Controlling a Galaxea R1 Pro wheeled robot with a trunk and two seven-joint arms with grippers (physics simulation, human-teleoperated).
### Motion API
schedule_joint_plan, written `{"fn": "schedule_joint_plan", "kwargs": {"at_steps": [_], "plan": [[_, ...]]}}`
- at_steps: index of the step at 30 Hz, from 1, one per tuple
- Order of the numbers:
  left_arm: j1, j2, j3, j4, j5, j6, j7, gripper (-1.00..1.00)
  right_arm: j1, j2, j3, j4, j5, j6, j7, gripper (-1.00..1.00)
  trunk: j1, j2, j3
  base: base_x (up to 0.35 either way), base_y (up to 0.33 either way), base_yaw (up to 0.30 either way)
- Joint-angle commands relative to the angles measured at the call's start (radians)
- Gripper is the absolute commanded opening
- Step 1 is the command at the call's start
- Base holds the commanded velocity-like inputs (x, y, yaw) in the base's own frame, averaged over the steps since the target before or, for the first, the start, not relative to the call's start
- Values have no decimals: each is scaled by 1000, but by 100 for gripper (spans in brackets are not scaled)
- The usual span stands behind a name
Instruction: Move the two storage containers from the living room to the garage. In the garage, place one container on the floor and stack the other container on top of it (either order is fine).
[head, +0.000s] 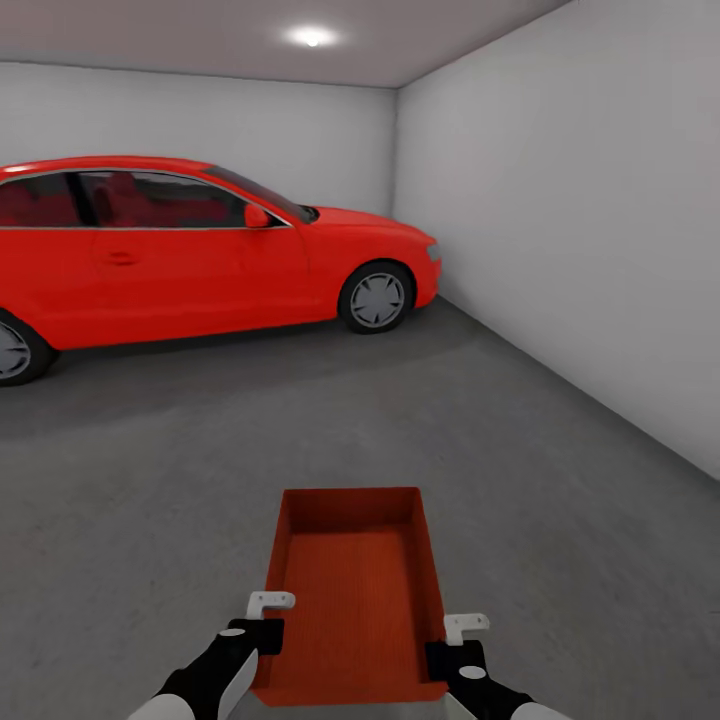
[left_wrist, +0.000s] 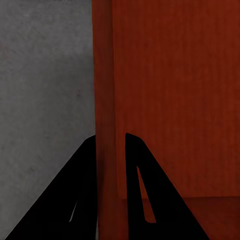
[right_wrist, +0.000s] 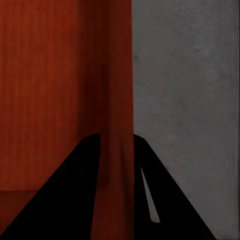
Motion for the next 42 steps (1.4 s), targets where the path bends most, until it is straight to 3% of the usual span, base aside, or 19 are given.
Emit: {"fn": "schedule_joint_plan", "kwargs": {"at_steps": [1,13,42], "plan": [[0,20,-3,1,-4,8,9,-100,-1,-26,0,4,0,-12,-14,-100,0,-1,-1,0,0,-286],[0,20,-3,5,-4,8,9,-100,-1,-26,0,4,0,-12,-14,-100,0,-1,-1,28,0,-286],[1,20,-3,8,-4,10,9,-100,-1,-26,1,4,0,-12,-14,-100,0,-1,-1,317,0,-286]]}}
